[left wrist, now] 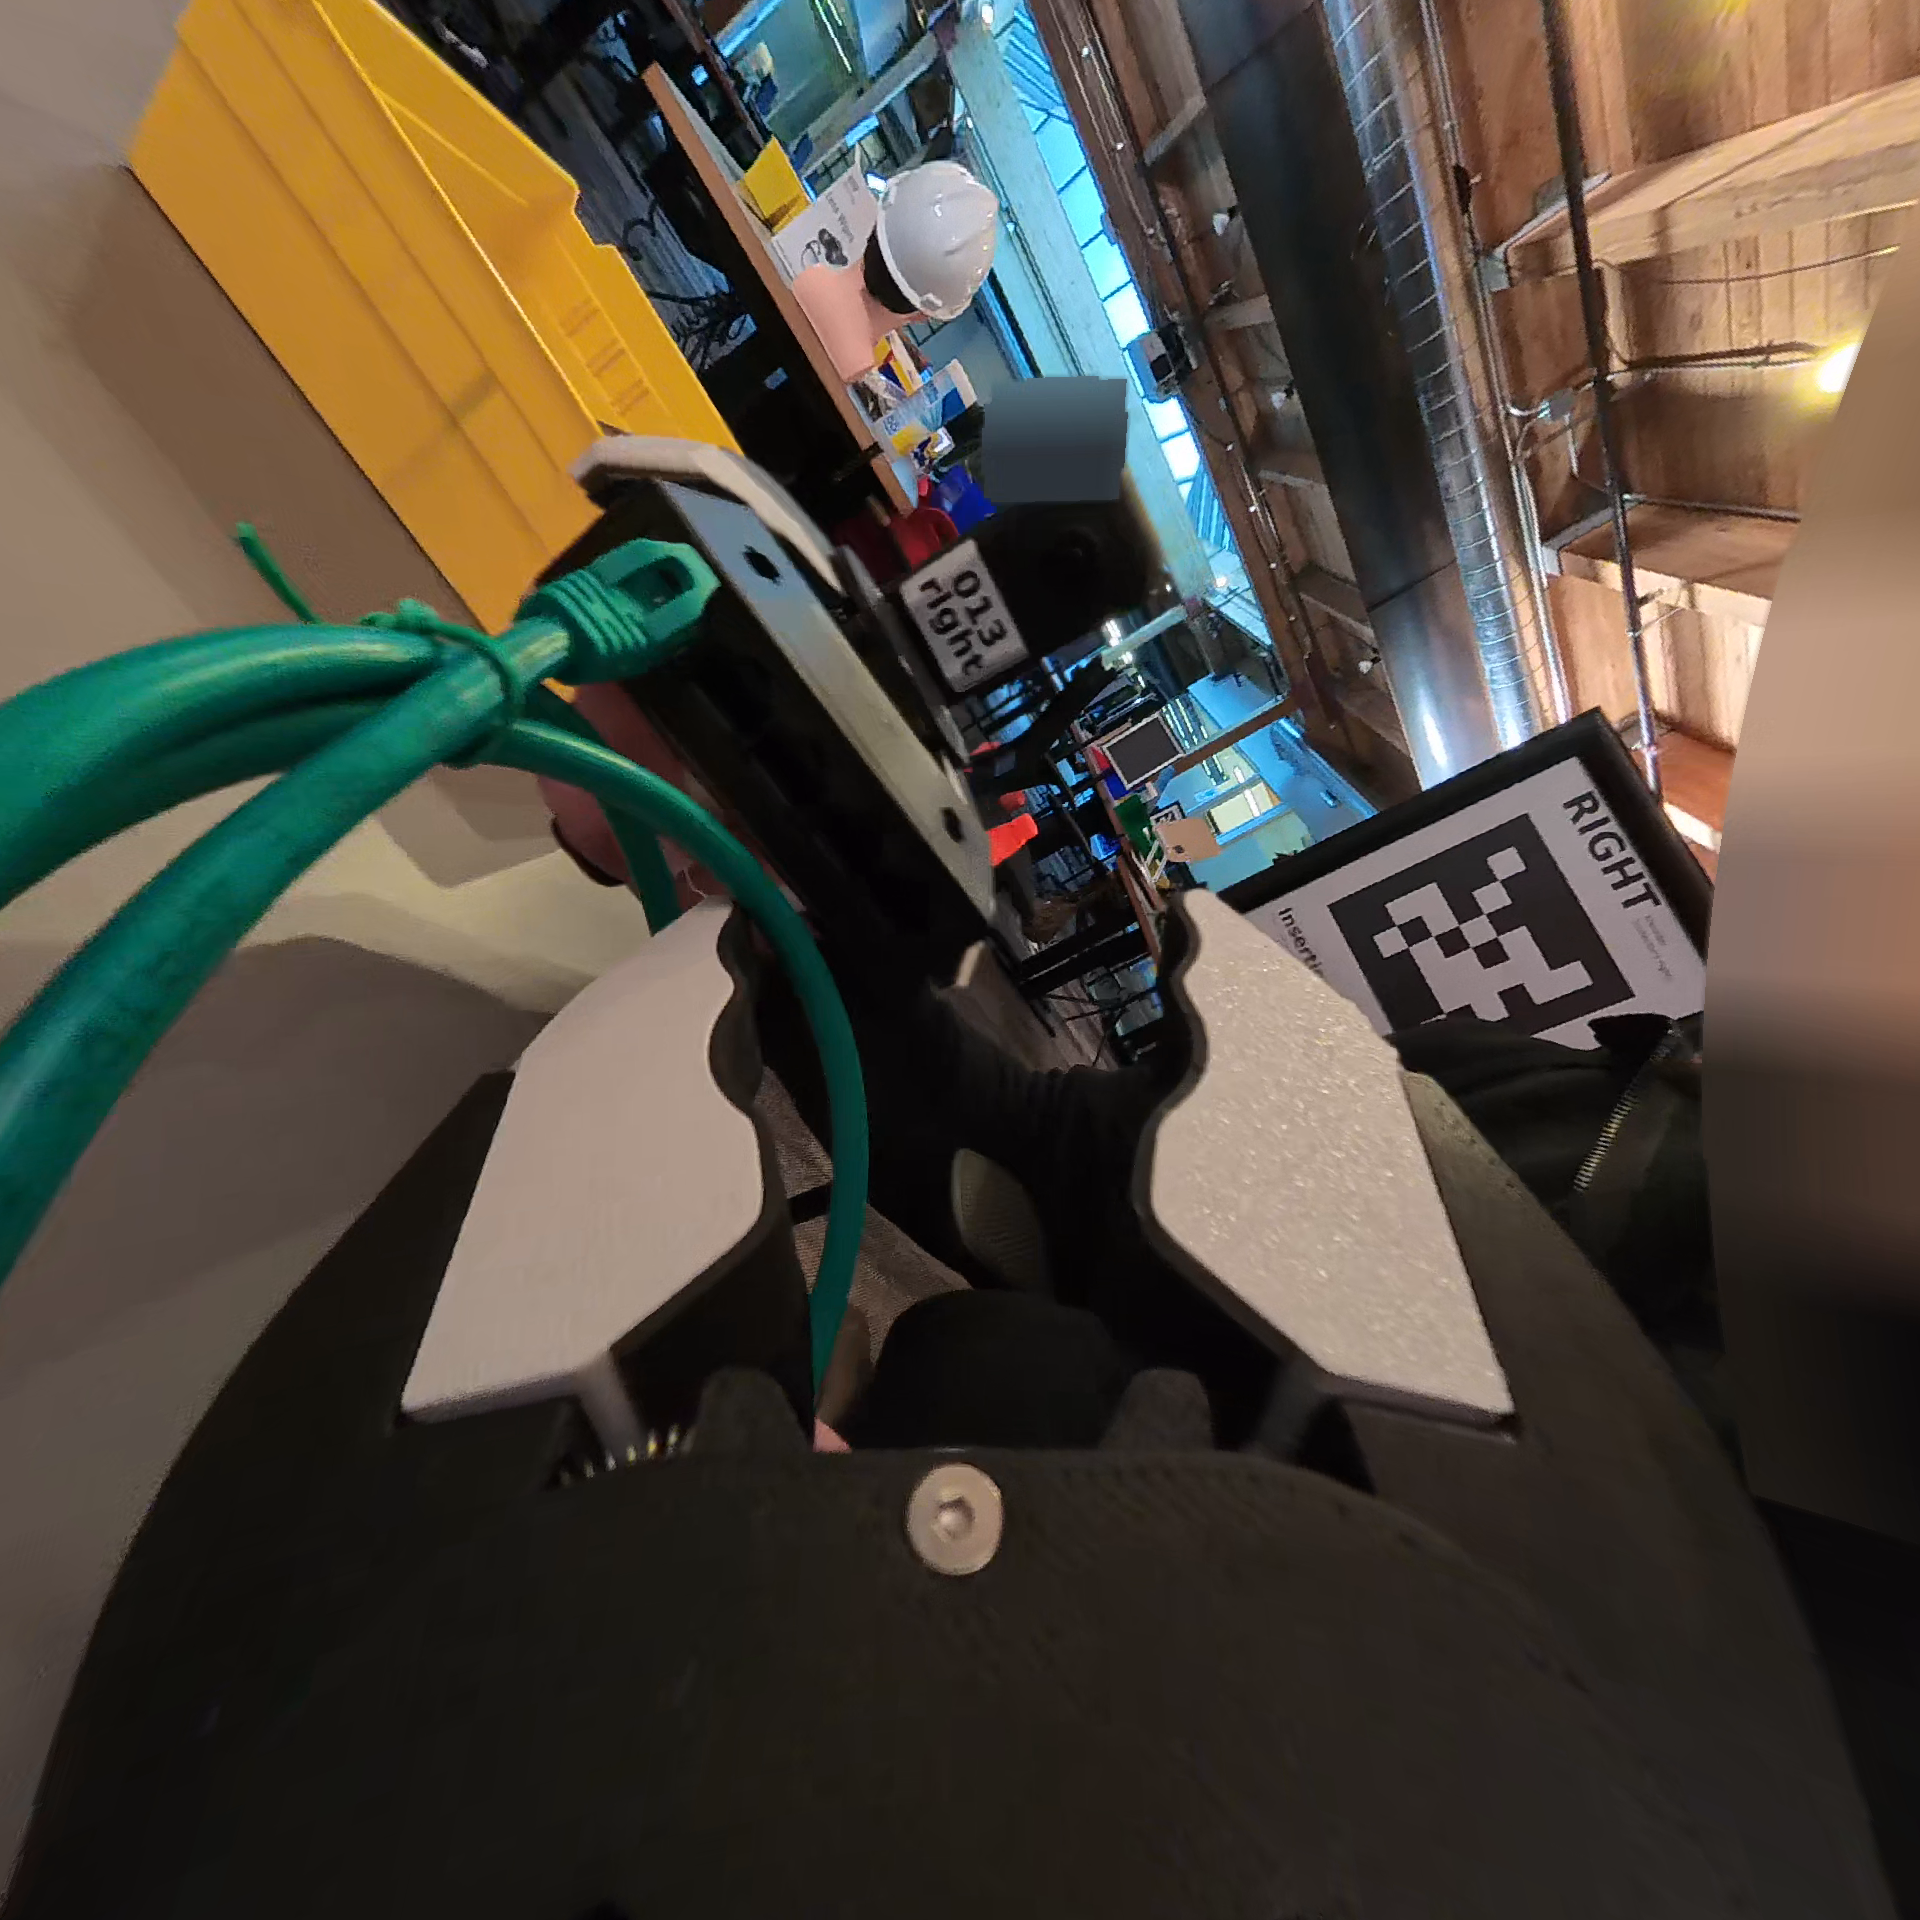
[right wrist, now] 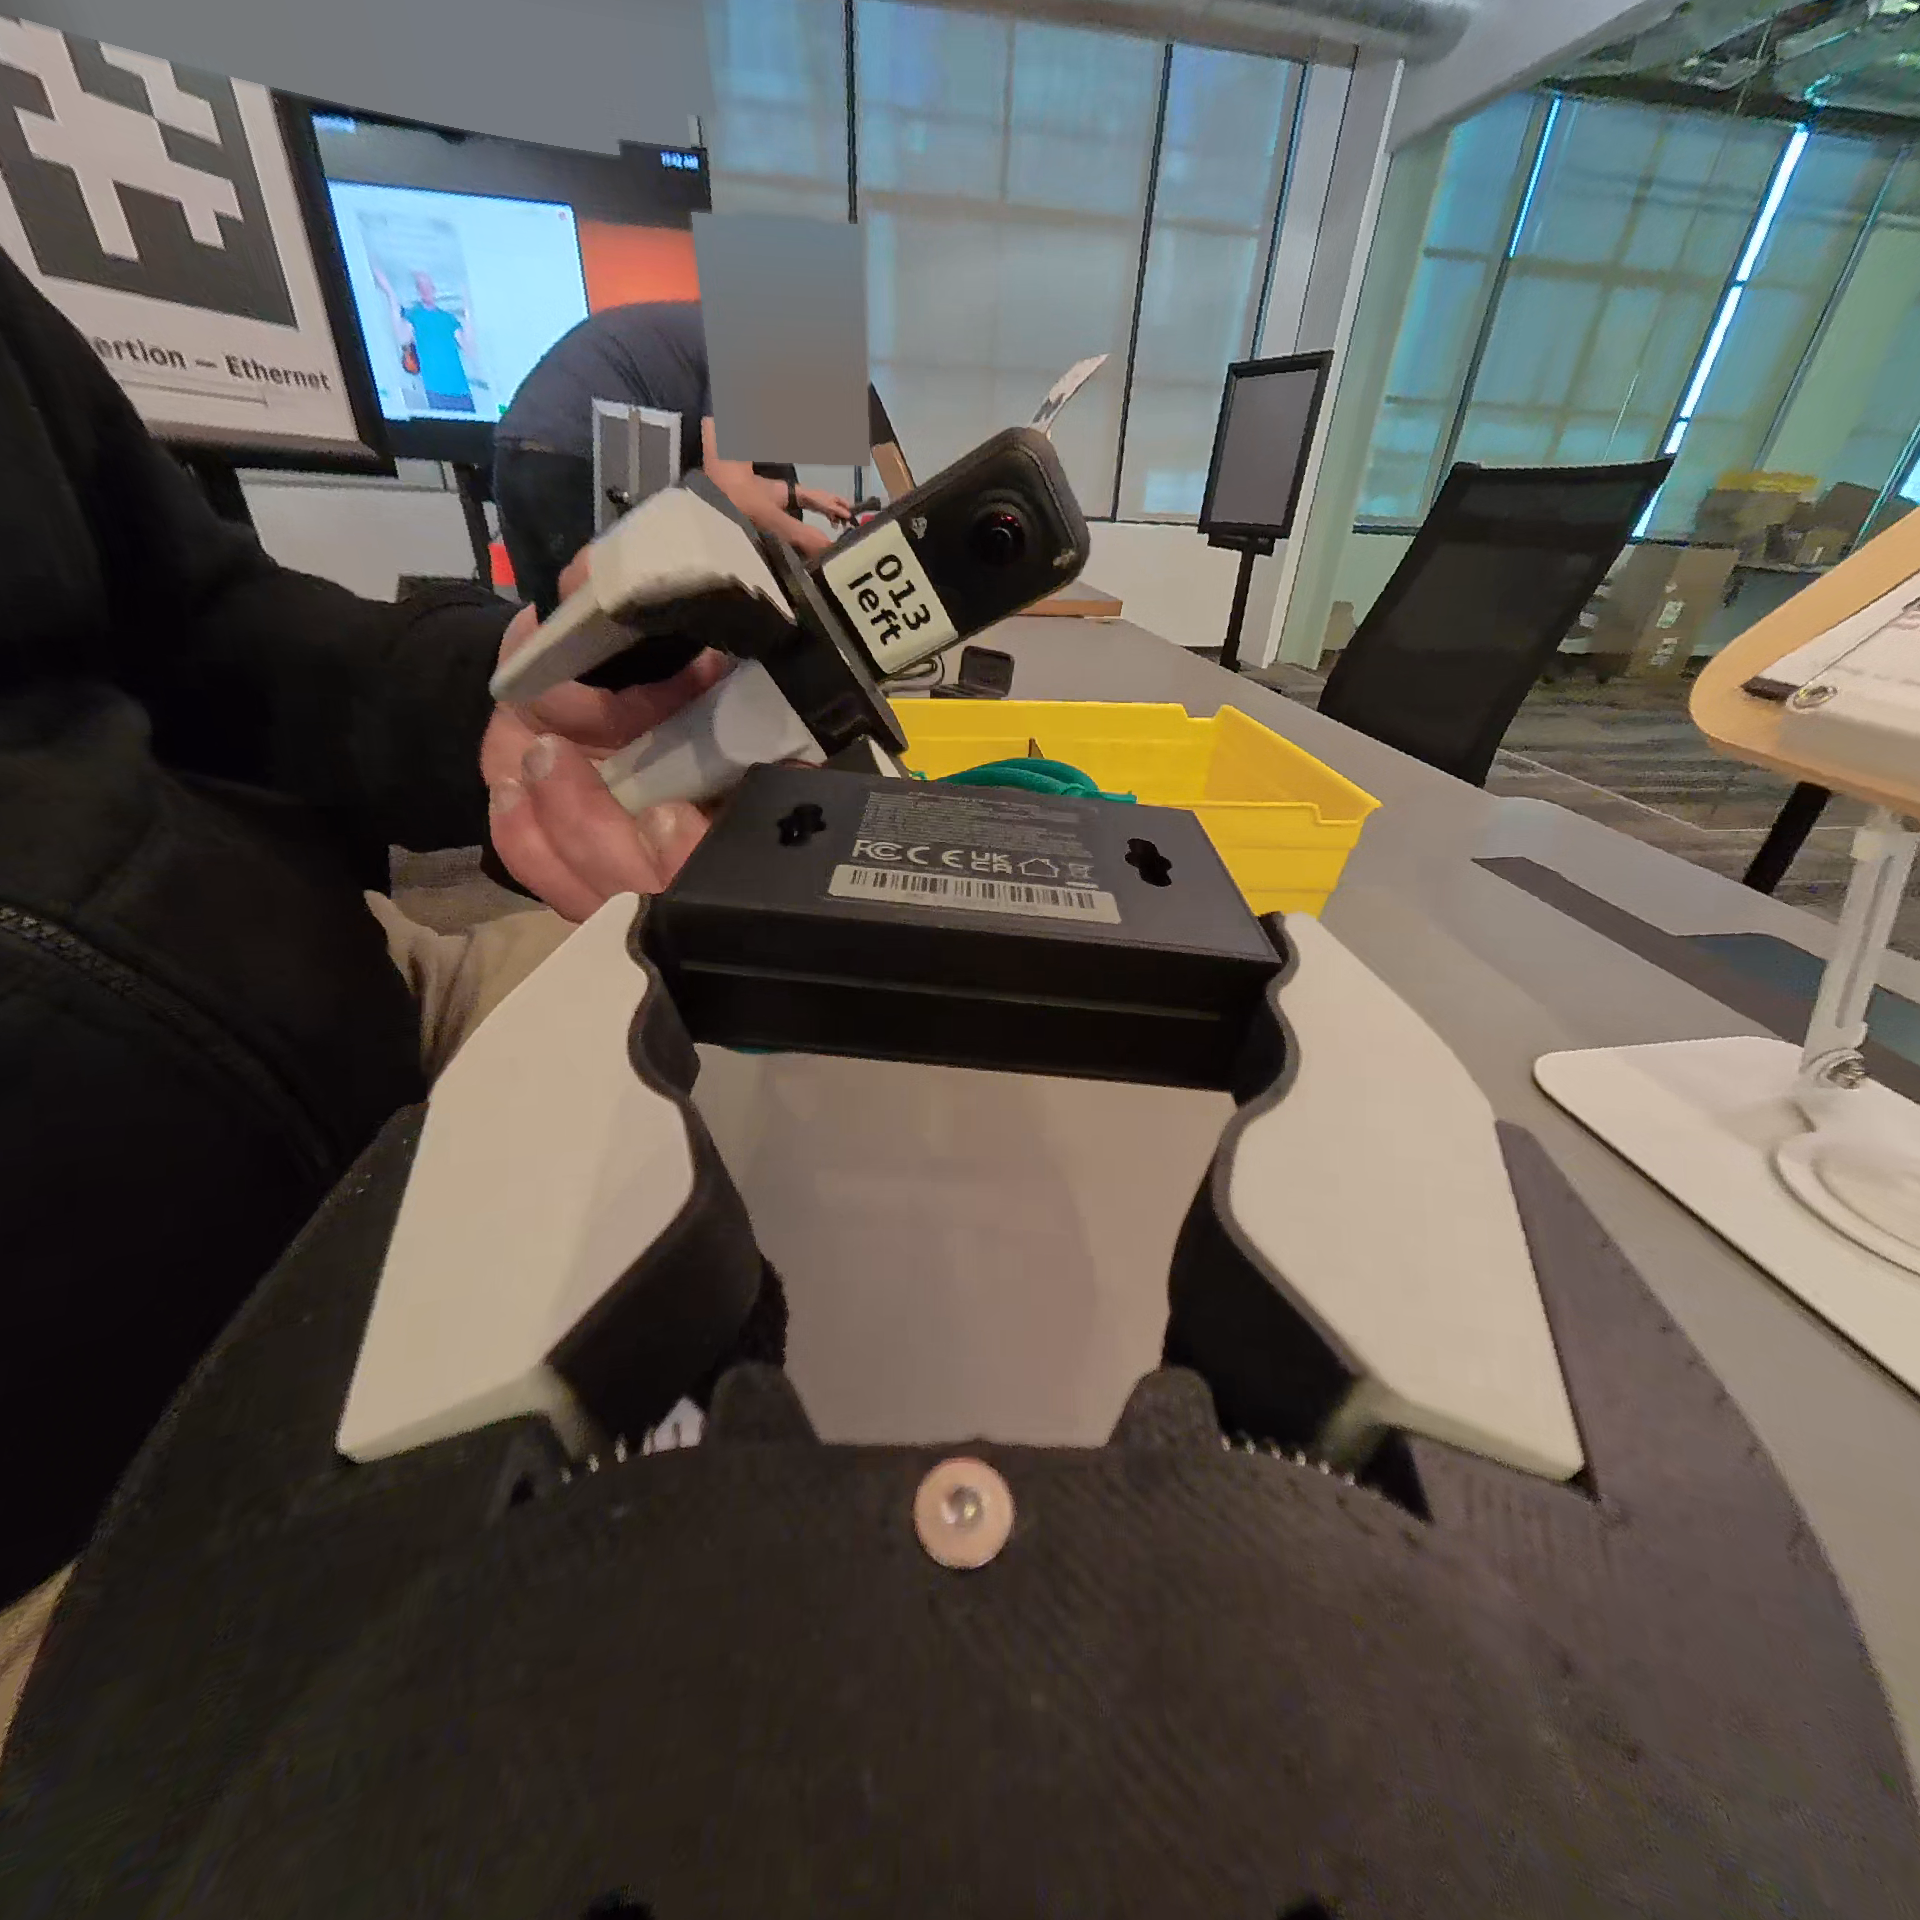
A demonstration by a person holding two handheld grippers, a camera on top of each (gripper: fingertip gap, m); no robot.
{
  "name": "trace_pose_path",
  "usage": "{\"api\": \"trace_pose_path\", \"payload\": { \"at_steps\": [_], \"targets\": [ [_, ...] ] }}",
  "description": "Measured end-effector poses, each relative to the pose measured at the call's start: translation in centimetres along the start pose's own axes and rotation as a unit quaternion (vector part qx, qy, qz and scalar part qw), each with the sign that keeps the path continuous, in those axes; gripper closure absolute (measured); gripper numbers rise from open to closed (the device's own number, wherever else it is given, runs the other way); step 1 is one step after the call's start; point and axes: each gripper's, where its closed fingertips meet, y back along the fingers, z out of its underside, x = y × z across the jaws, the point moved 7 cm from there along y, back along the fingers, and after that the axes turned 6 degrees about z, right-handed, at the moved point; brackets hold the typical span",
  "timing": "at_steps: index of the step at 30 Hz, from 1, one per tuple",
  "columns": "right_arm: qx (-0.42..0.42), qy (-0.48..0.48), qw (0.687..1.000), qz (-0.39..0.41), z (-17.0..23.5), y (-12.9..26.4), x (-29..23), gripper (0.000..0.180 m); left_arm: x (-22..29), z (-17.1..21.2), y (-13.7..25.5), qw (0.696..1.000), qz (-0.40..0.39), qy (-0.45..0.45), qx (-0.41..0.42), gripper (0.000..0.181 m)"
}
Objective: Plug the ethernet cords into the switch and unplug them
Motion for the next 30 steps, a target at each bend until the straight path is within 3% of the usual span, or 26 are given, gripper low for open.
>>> {"api": "trace_pose_path", "payload": {
  "at_steps": [1, 5, 11, 17, 22, 25, 27, 30],
  "targets": [
    [0.005, -0.008, 1.000, -0.002, 0.2, 0.0, 0.2, 0.077, 0.3, 0.0, 0.1, 1.000, 0.006, 0.002, 0.004, 0.102],
    [0.050, -0.063, 0.997, -0.008, 0.8, 0.8, 1.5, 0.077, 1.8, -0.6, 1.2, 0.995, 0.093, 0.017, 0.038, 0.092],
    [0.064, -0.094, 0.993, -0.012, 1.6, 1.1, 2.3, 0.077, 3.1, -1.0, 3.5, 0.993, 0.112, -0.018, 0.034, 0.106],
    [0.103, -0.133, 0.986, -0.020, 1.8, 1.7, 2.9, 0.079, 2.1, -0.9, 6.0, 0.997, 0.006, -0.073, 0.030, 0.115],
    [0.035, -0.114, 0.993, -0.009, 2.6, 0.6, 2.7, 0.079, -0.1, 0.8, 3.9, 0.985, -0.097, -0.135, -0.048, 0.116],
    [0.023, -0.130, 0.991, -0.012, 2.4, 0.0, 2.5, 0.079, -1.5, 1.4, 2.3, 0.947, -0.192, -0.245, -0.084, 0.110],
    [0.026, -0.146, 0.989, -0.010, 1.9, -0.2, 2.6, 0.079, -3.2, 2.2, 1.0, 0.880, -0.289, -0.353, -0.129, 0.098],
    [0.025, -0.170, 0.985, -0.019, 1.3, -0.8, 2.4, 0.079, -3.5, 2.2, -1.0, 0.795, -0.368, -0.464, -0.128, 0.090]
  ]
}}
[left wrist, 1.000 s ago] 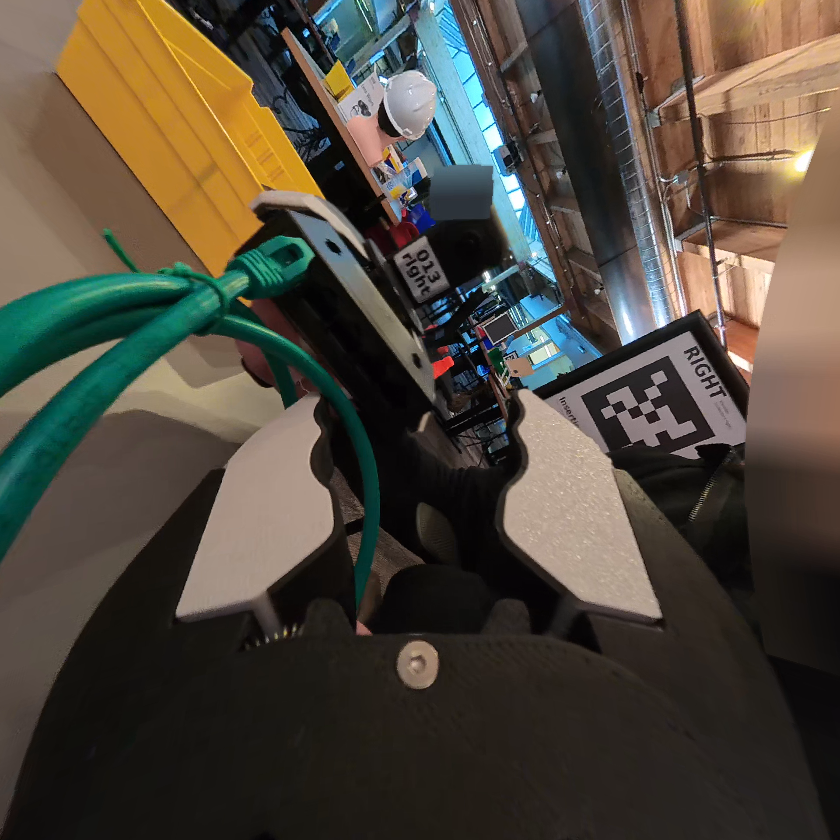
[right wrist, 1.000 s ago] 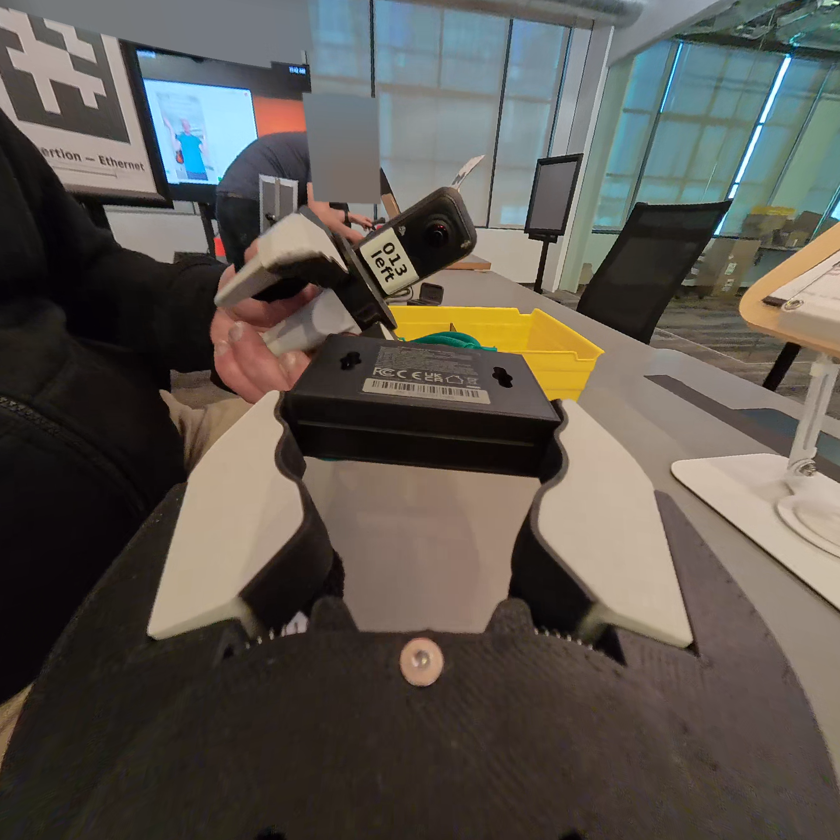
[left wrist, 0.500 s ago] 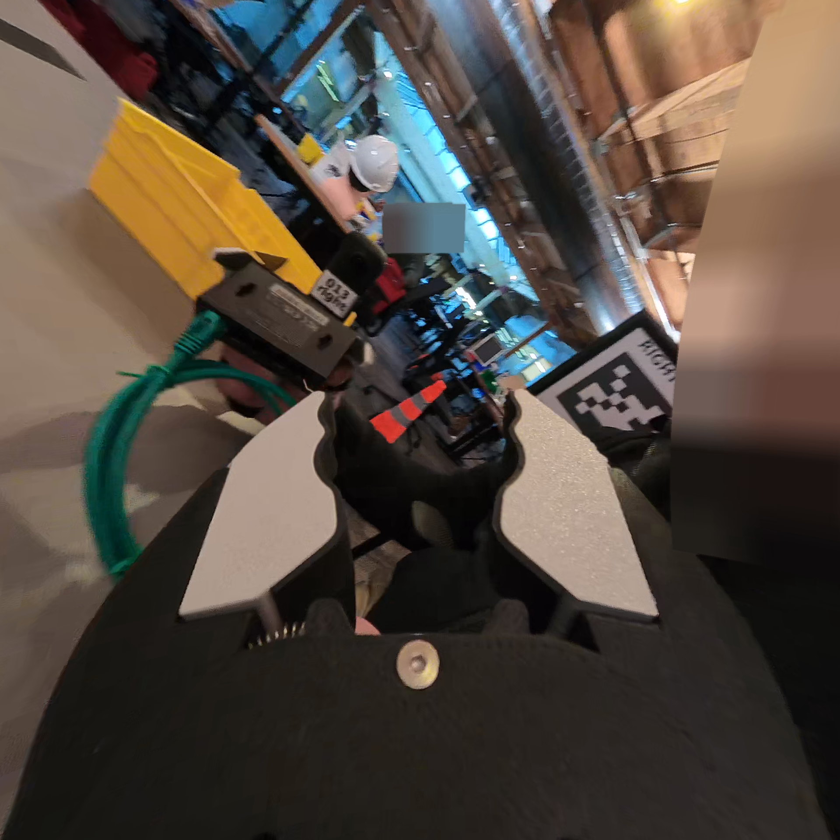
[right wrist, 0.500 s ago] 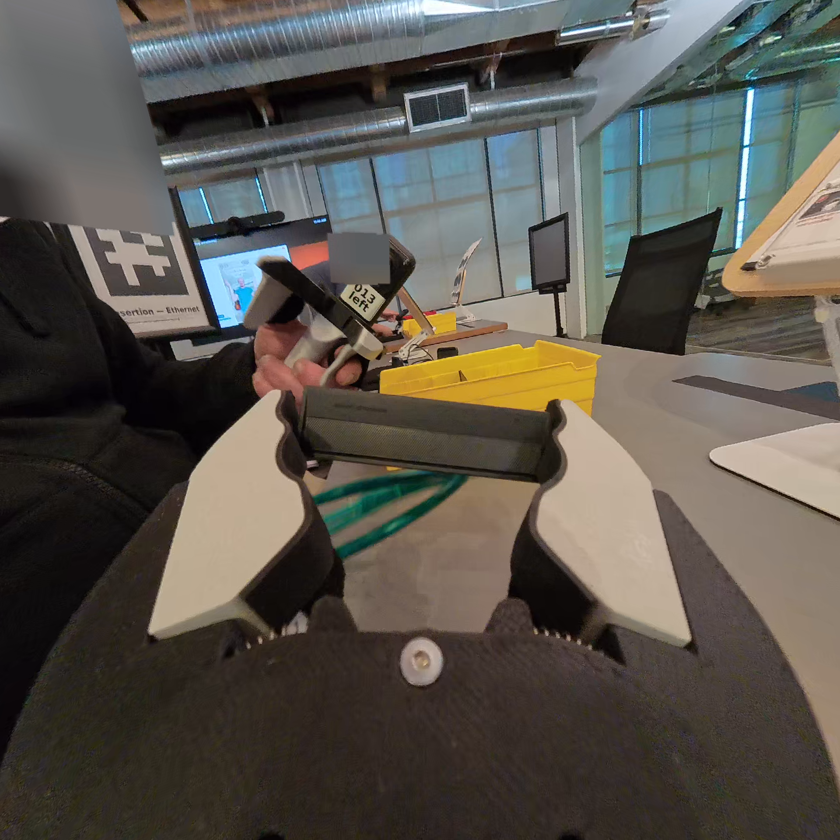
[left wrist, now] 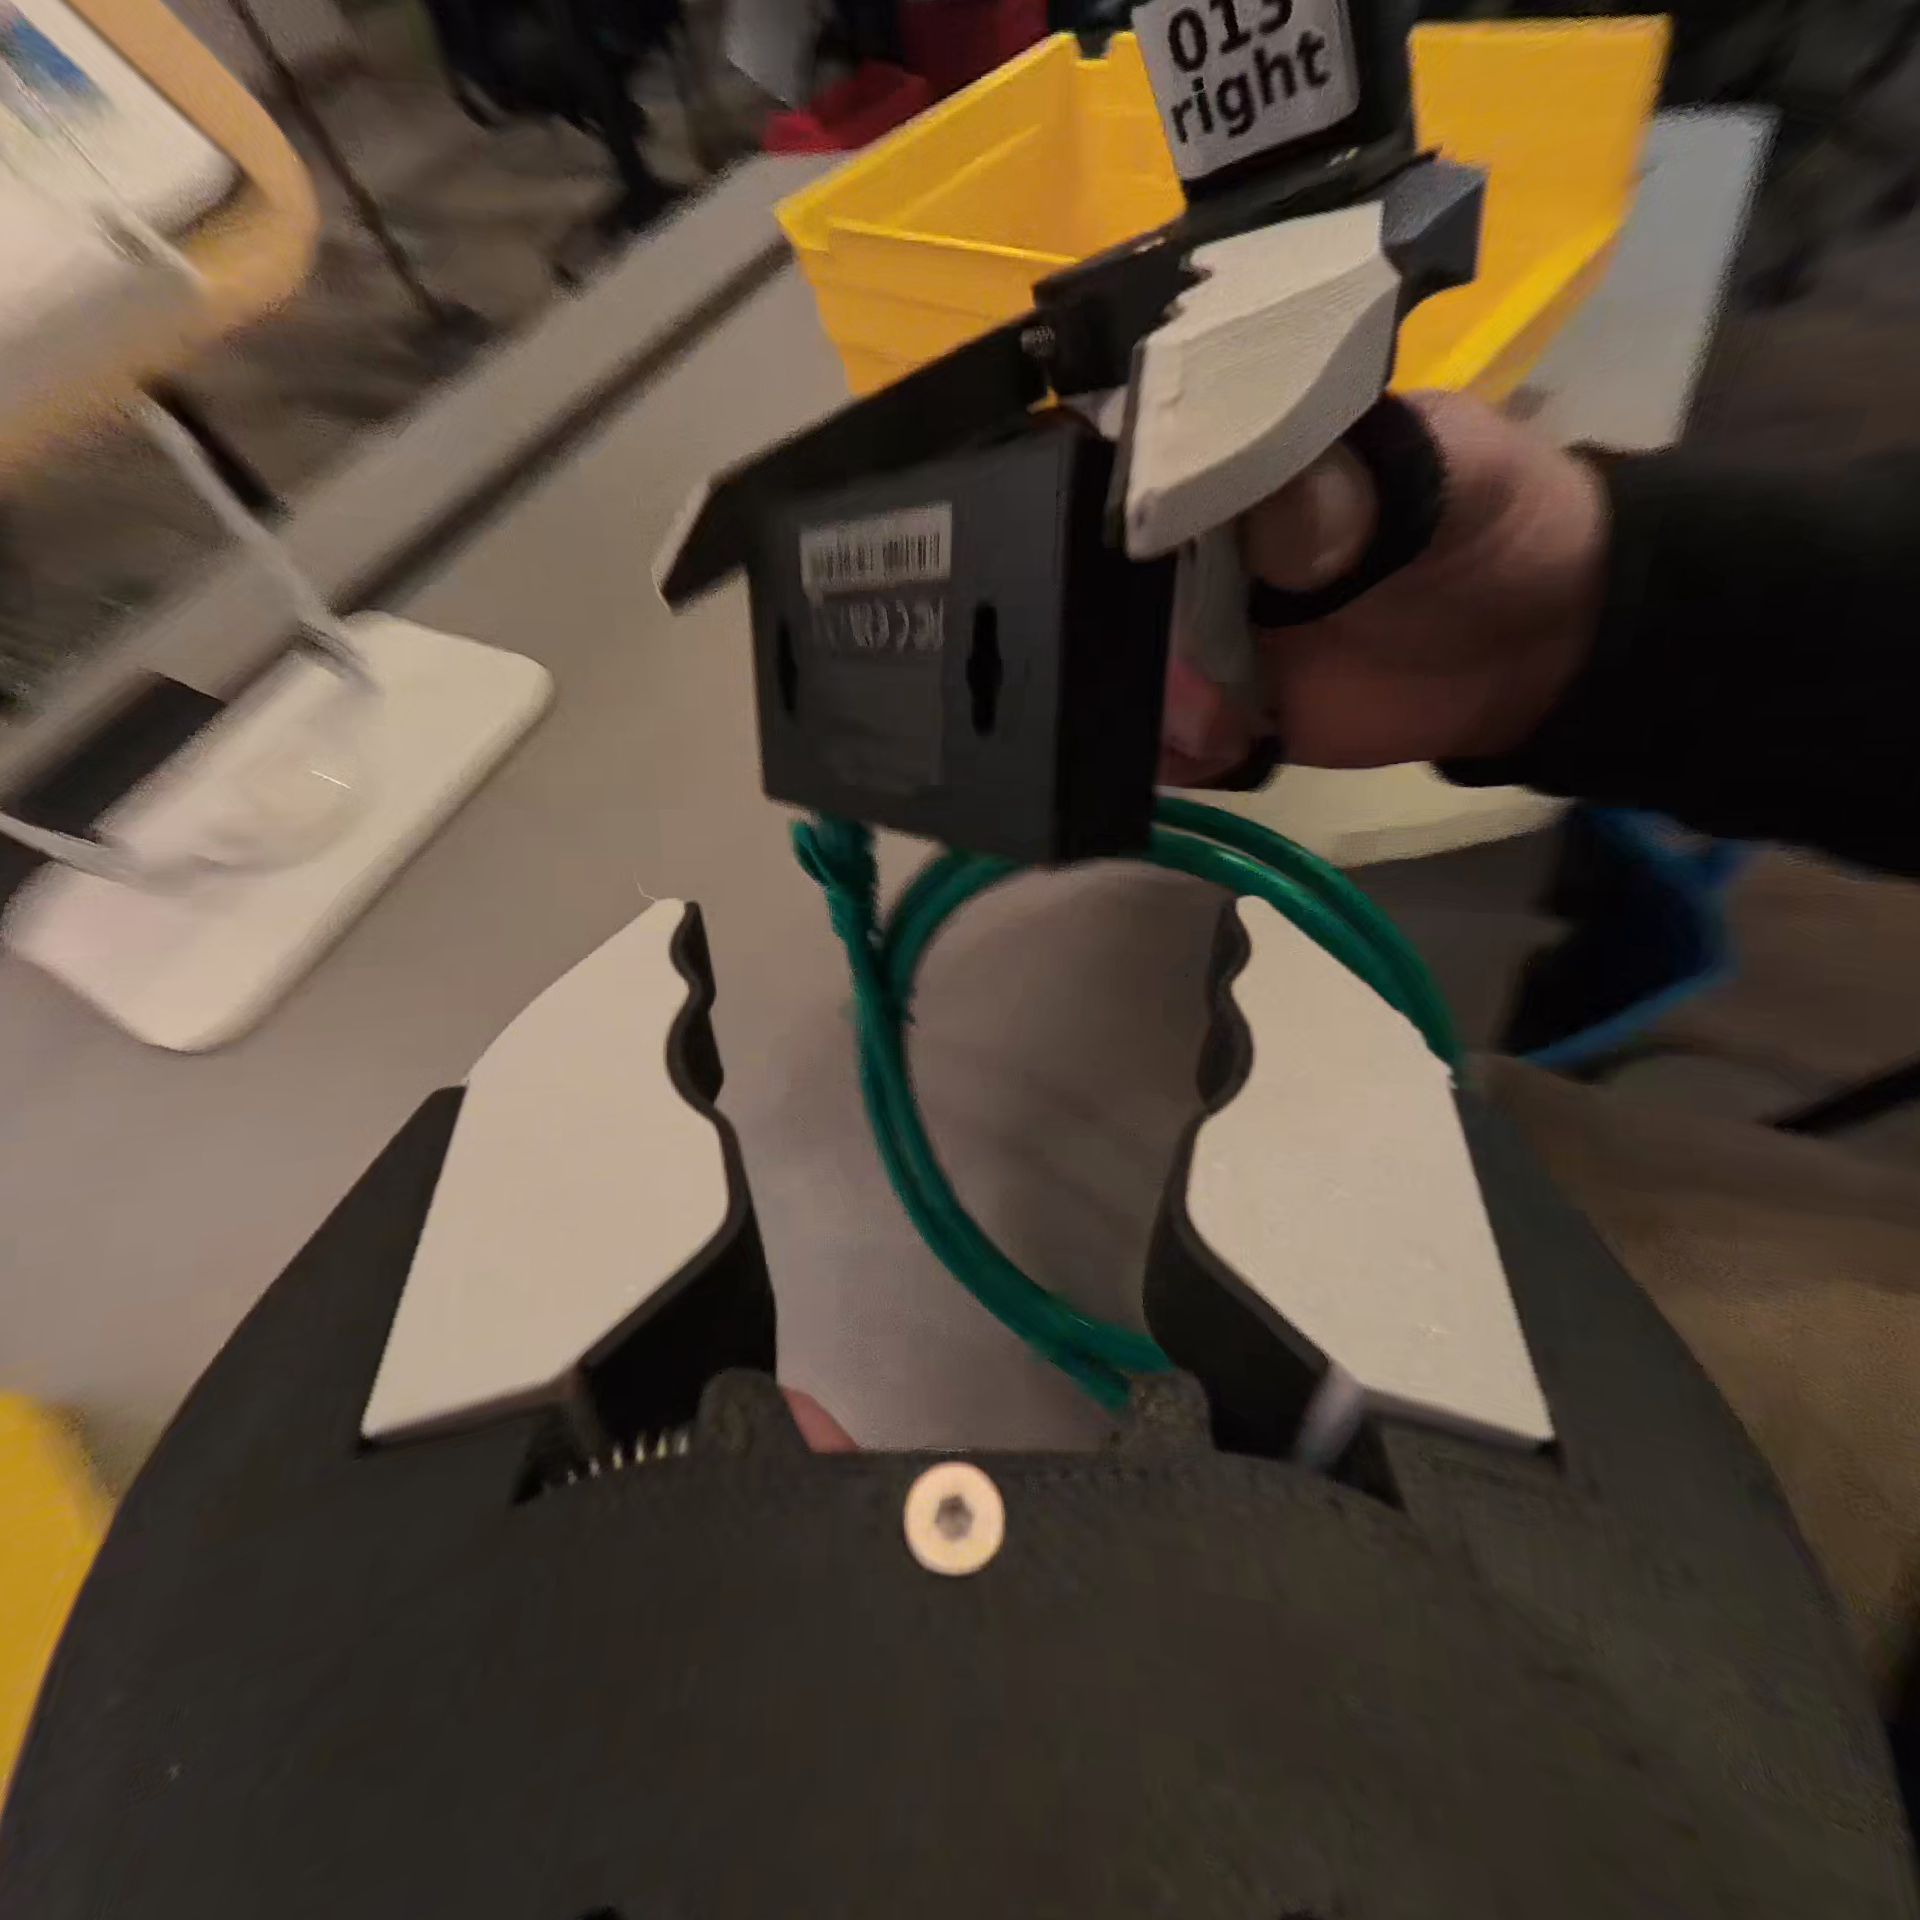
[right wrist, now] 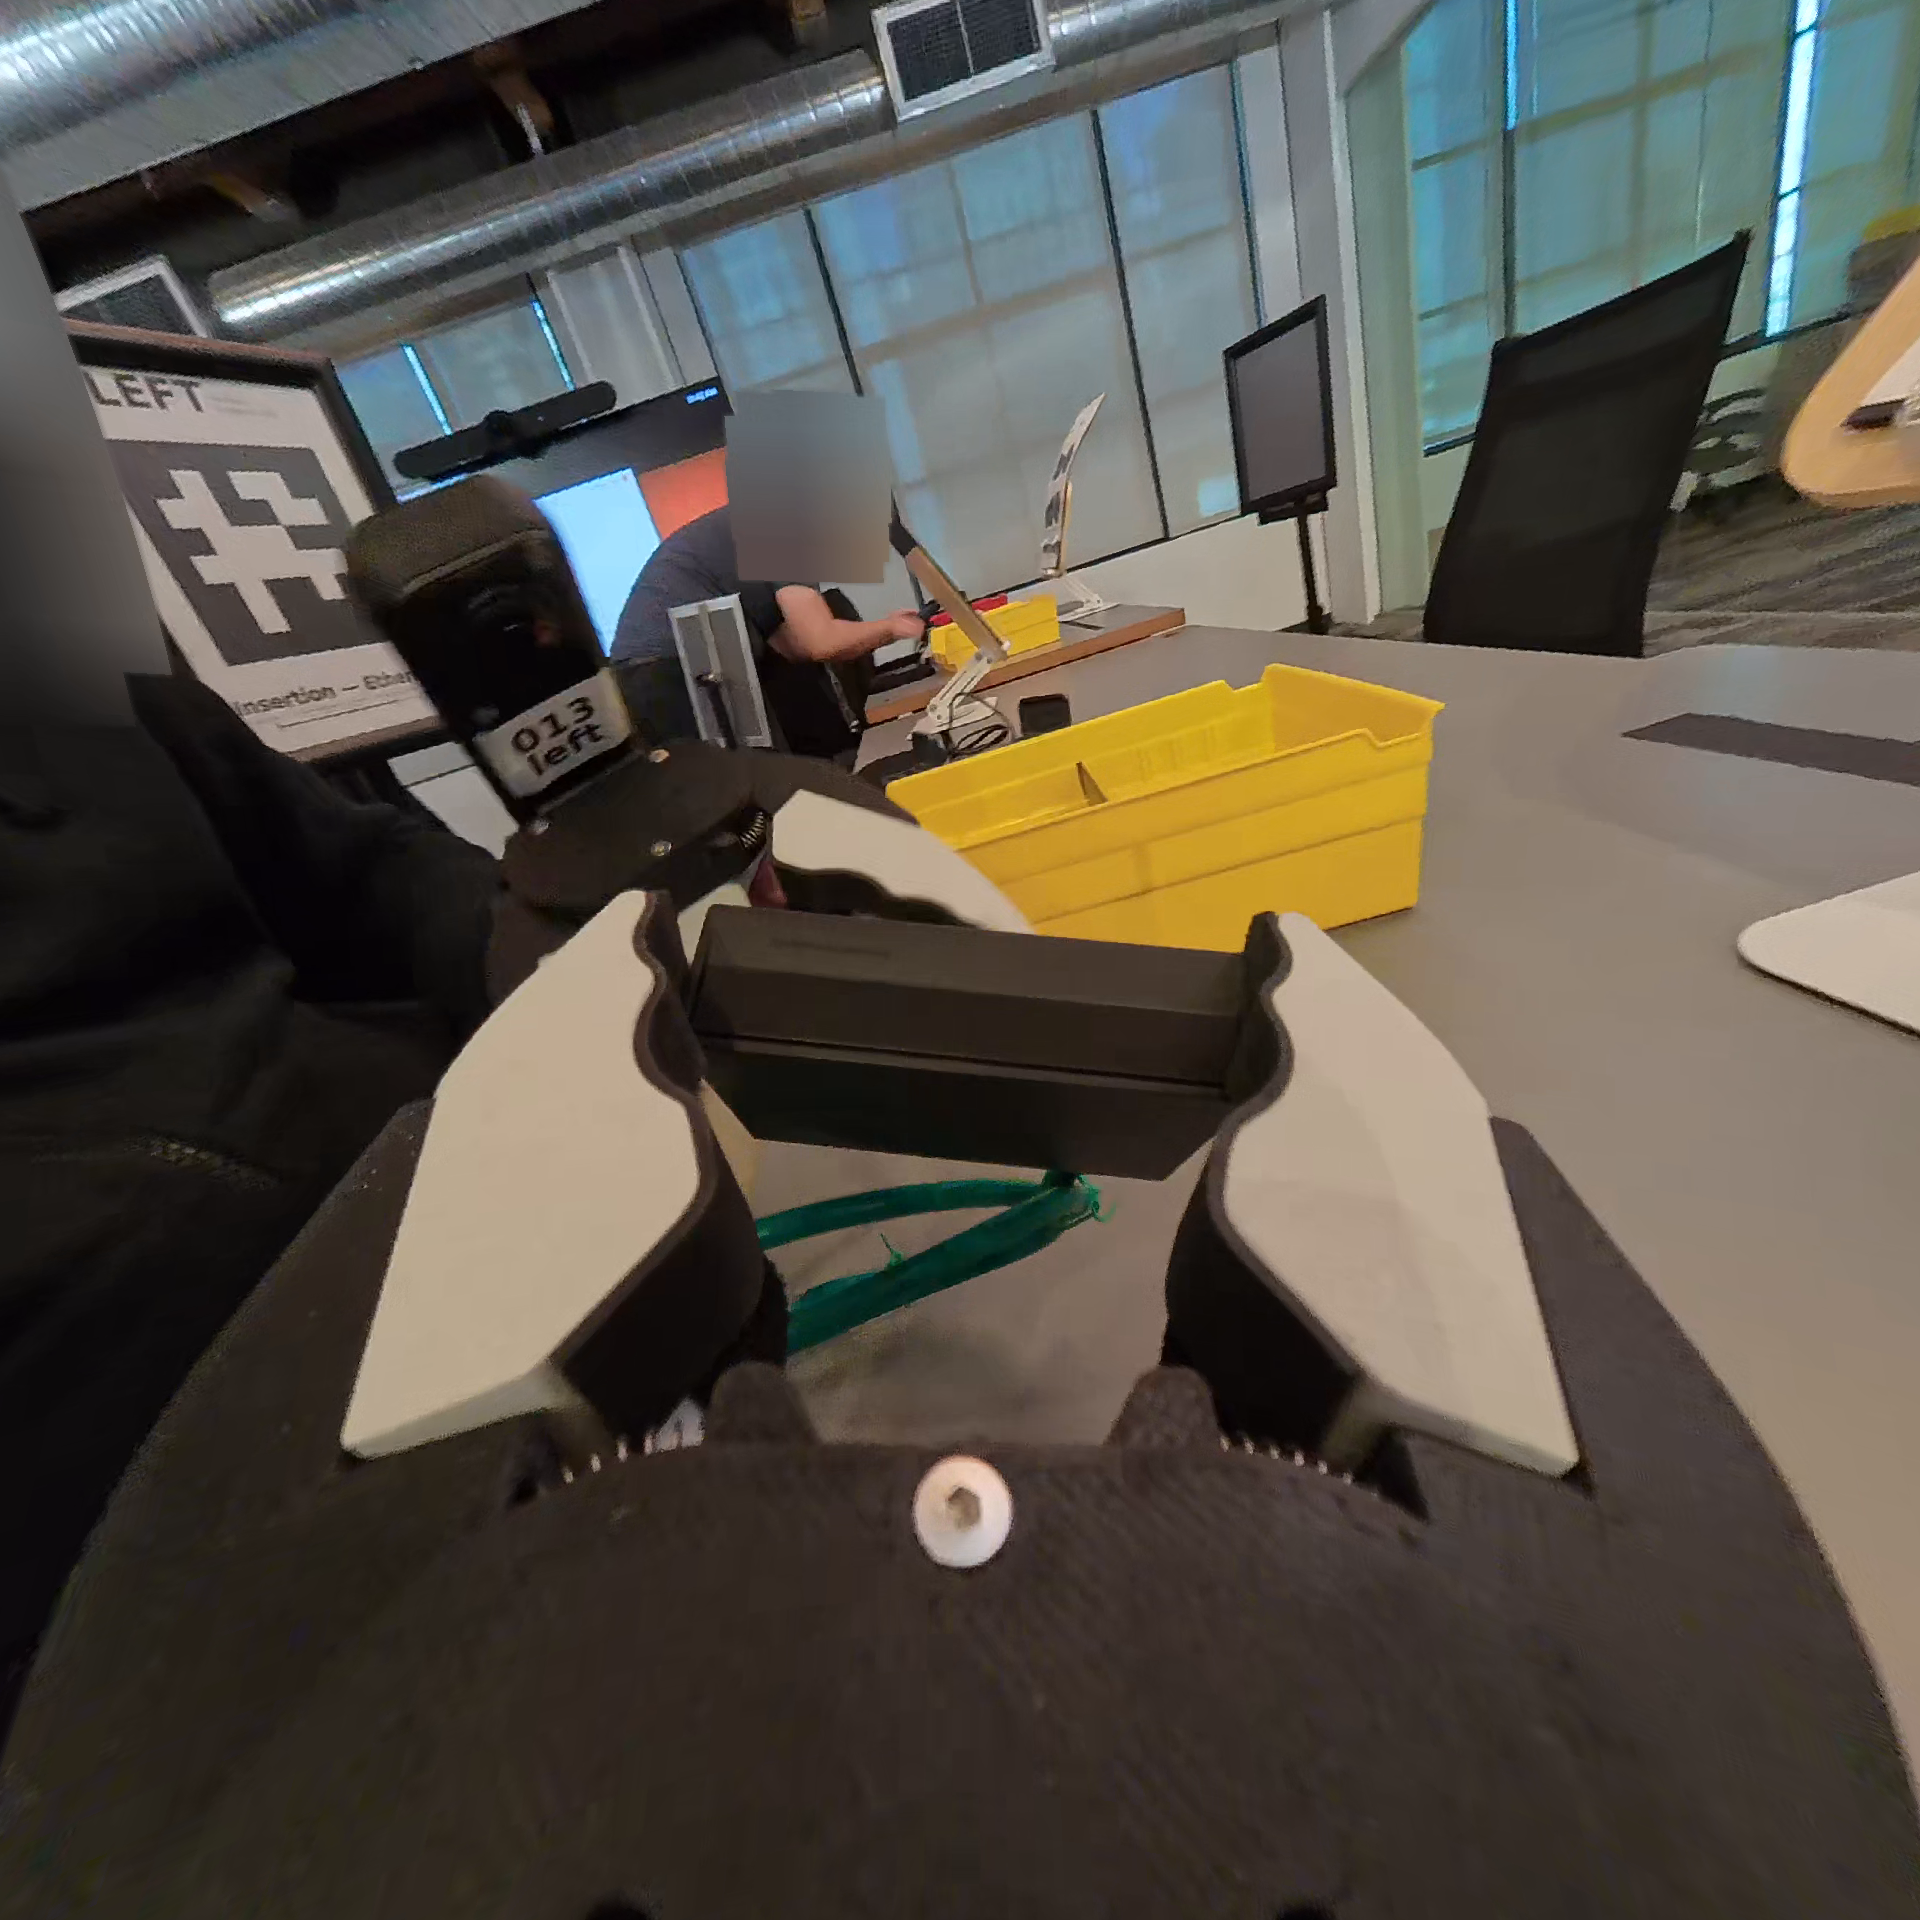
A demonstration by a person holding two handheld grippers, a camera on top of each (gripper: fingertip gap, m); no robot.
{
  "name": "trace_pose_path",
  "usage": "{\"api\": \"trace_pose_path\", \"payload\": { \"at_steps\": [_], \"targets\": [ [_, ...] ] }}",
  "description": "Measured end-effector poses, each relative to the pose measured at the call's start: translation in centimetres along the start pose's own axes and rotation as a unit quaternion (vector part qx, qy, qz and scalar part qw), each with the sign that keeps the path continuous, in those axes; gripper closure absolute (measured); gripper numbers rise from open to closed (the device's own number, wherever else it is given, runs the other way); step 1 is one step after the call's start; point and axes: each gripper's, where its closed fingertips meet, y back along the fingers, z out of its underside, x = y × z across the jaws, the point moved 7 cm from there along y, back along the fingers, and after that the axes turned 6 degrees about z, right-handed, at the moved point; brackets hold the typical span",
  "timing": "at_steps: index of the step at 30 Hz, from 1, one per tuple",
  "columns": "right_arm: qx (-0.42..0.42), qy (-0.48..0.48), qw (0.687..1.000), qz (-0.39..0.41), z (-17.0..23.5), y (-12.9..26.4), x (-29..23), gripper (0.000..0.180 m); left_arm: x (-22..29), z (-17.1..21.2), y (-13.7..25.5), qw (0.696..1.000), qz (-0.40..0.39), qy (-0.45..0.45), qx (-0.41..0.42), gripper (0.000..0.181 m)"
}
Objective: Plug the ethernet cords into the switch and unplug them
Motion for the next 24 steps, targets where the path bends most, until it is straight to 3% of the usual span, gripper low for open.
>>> {"api": "trace_pose_path", "payload": {
  "at_steps": [3, 5, 11, 15, 21, 24],
  "targets": [
    [0.003, -0.027, 1.000, -0.010, 0.0, -0.7, -0.5, 0.079, 0.1, -1.1, -0.6, 0.987, -0.088, -0.130, 0.024, 0.110],
    [0.012, -0.048, 0.999, -0.015, -0.3, -0.8, -0.6, 0.079, 0.8, -1.3, -0.8, 0.978, -0.098, -0.179, 0.034, 0.140],
    [-0.047, -0.020, 0.999, -0.008, -0.5, -0.4, -0.9, 0.079, 0.2, -1.8, -0.1, 0.951, -0.108, -0.291, 0.011, 0.149],
    [-0.118, 0.105, 0.987, 0.031, -0.7, -0.2, -1.5, 0.082, -0.5, -2.6, 0.8, 0.942, -0.077, -0.327, -0.007, 0.152],
    [-0.215, 0.384, 0.893, 0.093, -1.4, -0.6, -3.7, 0.109, -0.9, -3.0, 1.3, 0.919, -0.021, -0.389, -0.059, 0.153],
    [-0.262, 0.500, 0.818, 0.109, -1.8, -0.8, -4.8, 0.141, -1.0, -3.4, 1.5, 0.914, -0.017, -0.399, -0.072, 0.153]
  ]
}}
